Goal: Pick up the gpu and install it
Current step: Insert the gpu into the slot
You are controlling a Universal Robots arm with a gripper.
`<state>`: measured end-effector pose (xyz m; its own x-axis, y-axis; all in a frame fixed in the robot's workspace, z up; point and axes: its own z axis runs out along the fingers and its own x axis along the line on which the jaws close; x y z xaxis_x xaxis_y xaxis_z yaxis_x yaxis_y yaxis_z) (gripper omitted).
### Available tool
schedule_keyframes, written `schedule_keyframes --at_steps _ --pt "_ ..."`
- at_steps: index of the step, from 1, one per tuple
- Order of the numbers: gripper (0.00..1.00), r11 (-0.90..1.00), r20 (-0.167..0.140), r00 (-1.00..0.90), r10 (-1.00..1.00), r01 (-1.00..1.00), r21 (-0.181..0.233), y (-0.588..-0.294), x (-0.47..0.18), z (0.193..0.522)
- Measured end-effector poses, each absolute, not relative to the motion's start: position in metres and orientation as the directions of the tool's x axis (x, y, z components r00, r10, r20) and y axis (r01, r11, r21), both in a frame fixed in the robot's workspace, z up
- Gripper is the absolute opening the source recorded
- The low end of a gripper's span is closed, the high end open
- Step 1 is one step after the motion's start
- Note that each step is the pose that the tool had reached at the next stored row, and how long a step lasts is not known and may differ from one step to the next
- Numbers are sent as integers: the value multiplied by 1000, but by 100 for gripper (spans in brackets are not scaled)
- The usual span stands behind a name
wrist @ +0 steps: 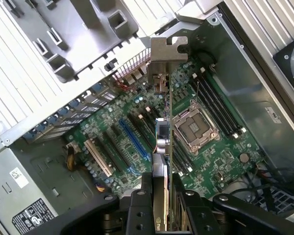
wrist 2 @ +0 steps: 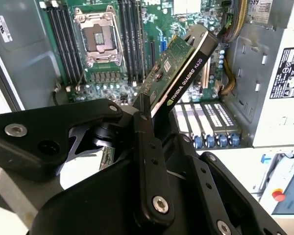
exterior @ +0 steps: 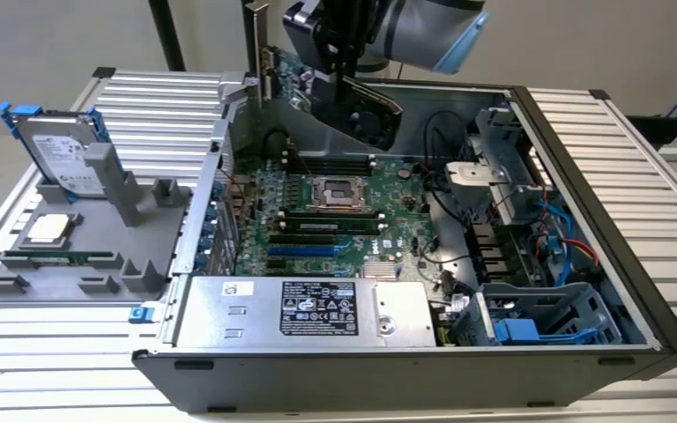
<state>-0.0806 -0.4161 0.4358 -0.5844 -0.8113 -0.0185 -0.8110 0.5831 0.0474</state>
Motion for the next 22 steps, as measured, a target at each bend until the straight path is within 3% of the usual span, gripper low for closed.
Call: schedule_keyframes --at_steps 22 --pt "0 452 -19 -453 -891 -891 47 -416 -81 438"
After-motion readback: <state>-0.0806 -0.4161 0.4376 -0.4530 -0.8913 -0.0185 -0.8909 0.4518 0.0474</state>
